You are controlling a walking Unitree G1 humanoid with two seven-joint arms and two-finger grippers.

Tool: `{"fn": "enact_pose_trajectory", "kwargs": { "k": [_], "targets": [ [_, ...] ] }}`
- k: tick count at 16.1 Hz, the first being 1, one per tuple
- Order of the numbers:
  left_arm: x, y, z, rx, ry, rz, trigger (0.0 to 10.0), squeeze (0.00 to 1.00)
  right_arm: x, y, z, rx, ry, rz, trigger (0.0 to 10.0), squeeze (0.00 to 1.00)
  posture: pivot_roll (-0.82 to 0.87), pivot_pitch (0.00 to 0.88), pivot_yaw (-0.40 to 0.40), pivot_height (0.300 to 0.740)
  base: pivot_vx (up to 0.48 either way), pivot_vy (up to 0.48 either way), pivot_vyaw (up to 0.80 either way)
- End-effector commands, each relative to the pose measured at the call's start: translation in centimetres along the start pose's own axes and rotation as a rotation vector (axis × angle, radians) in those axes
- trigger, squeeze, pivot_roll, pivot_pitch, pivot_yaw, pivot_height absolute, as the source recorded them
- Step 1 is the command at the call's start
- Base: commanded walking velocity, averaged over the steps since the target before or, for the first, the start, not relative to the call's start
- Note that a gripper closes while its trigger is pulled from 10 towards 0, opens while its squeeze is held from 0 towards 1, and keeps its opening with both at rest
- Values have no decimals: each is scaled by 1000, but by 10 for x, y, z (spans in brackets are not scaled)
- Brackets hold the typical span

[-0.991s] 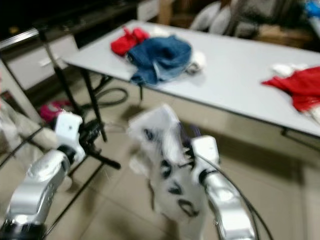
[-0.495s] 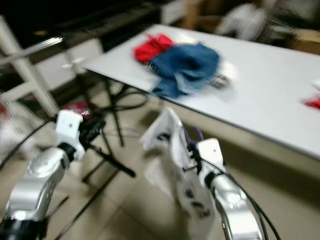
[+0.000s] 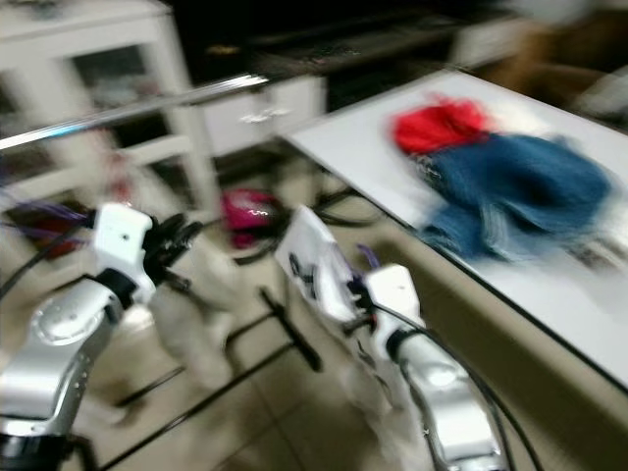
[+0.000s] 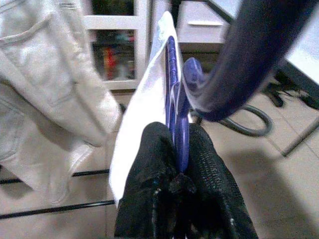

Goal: Hang hanger

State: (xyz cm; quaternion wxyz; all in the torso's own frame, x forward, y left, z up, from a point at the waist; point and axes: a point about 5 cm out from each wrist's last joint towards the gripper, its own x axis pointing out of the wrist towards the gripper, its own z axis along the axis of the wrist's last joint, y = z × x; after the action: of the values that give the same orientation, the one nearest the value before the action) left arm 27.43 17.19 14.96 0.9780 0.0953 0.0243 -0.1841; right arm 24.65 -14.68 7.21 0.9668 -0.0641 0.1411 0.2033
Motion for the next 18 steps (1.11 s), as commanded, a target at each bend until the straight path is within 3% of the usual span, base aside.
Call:
{"fn": "enact_pose_trajectory", "kwargs": {
  "k": [1, 7, 9, 11, 14, 18],
  "targets": [
    [-2, 4, 6, 16, -8, 10, 10000, 0, 5, 4, 13, -8, -58, 25, 10000, 0, 111, 0, 13, 740, 412, 0, 800],
    [-3, -8, 12, 19, -24, -28, 10000, 0, 5, 1, 20, -82, -82, 42, 10000, 0, 118, 0, -8, 740, 398, 0, 767],
    [-6, -12, 11, -7, -16, -66, 10000, 0, 6, -2, 30, -86, -113, 38, 10000, 0, 119, 0, -15, 740, 0, 0, 0],
    [-8, -19, 14, 16, -35, -137, 10000, 0, 5, -5, 42, -101, -160, 25, 10000, 0, 119, 0, -25, 740, 0, 0, 0],
    [-12, -33, 19, 24, -41, -322, 10000, 0, 4, -18, 61, 8, -201, -9, 10000, 0, 104, 0, -33, 740, 0, 0, 0],
    [-13, -43, 21, 54, 5, -465, 10000, 0, 7, -34, 76, 2, -163, -76, 10000, 0, 86, 0, -30, 740, 0, 0, 0]
  ]
}}
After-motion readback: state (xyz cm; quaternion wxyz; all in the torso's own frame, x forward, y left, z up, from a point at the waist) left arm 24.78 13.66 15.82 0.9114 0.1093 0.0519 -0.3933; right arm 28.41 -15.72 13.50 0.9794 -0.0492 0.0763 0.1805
